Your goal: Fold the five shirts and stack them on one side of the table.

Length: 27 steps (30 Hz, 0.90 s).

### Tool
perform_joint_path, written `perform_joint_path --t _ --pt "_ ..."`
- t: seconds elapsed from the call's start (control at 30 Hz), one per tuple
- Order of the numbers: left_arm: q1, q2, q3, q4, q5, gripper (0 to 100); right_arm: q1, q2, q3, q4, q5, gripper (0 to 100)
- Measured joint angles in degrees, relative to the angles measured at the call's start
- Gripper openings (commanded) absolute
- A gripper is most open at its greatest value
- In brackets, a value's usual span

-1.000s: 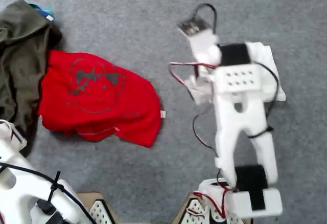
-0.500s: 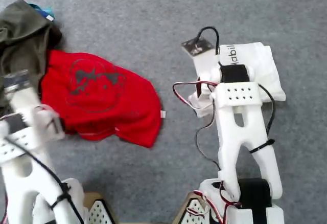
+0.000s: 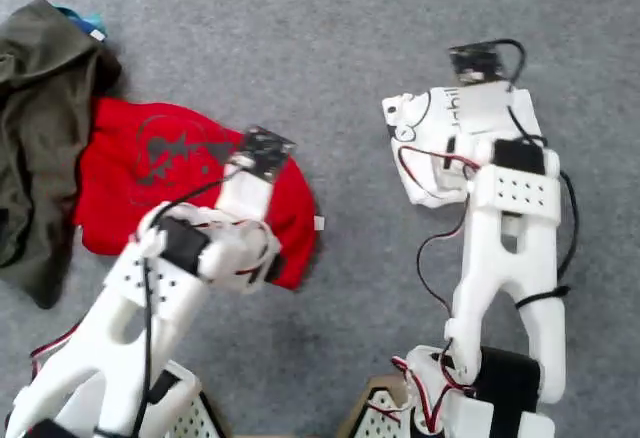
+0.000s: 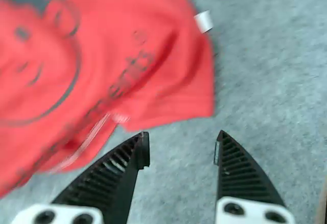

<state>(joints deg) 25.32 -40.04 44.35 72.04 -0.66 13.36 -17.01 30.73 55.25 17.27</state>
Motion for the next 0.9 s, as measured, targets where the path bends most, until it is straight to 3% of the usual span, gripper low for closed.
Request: perform_joint_path --t 0.33,0.63,0.77,0.9 --pt "9.67 27.87 -7.91 -5.36 -0.70 16 7.38 0.00 6.51 -17.41 -9.76 1.5" --pt "5.89 42.37 -10.37 -14.86 -0.70 15 9.58 0.00 6.51 -19.34 -11.08 1.5" --pt "4.04 43.87 -10.90 -14.86 -0.97 3 9.58 0.00 6.51 -19.34 -11.08 1.5" --pt "3.96 43.96 -11.43 -14.86 -4.31 3 9.58 0.00 6.51 -19.34 -11.08 1.5"
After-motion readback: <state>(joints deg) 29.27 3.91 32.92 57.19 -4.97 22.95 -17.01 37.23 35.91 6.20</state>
